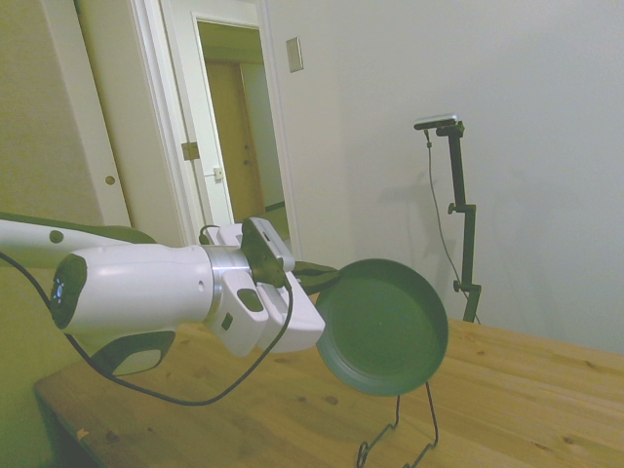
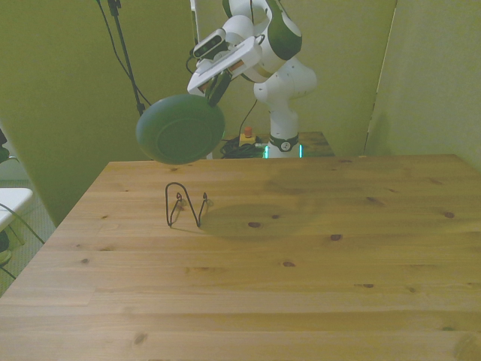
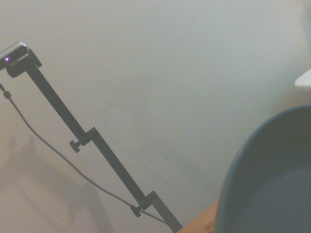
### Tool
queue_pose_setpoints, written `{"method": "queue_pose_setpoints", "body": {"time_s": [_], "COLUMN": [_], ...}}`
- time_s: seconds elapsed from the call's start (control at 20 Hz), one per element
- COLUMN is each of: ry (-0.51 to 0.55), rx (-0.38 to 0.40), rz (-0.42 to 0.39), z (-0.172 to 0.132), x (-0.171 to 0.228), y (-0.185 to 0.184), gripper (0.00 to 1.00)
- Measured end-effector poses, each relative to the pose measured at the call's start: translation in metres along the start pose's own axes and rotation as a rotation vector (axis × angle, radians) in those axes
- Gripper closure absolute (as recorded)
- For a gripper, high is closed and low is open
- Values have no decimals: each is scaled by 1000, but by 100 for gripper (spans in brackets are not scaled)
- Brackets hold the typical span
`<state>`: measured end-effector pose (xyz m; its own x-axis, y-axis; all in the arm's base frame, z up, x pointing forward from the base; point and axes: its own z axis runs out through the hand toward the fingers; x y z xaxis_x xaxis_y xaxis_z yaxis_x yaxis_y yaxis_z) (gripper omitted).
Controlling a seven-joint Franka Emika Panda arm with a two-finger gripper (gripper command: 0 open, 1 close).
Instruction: Load the plate
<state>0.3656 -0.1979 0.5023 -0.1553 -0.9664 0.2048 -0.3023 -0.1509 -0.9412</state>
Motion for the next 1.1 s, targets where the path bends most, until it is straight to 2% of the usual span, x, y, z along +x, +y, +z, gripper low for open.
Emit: {"method": "queue_pose_setpoints", "body": {"time_s": [0.2,0.4,0.65,1.1], "ry": [6,-11,-39,-69], "rx": [30,76,146,181], "rz": [1,6,46,62], "z": [16,26,21,9], "x": [4,25,45,41], "y": [20,37,54,65], "gripper": [100,100,100,100]}}
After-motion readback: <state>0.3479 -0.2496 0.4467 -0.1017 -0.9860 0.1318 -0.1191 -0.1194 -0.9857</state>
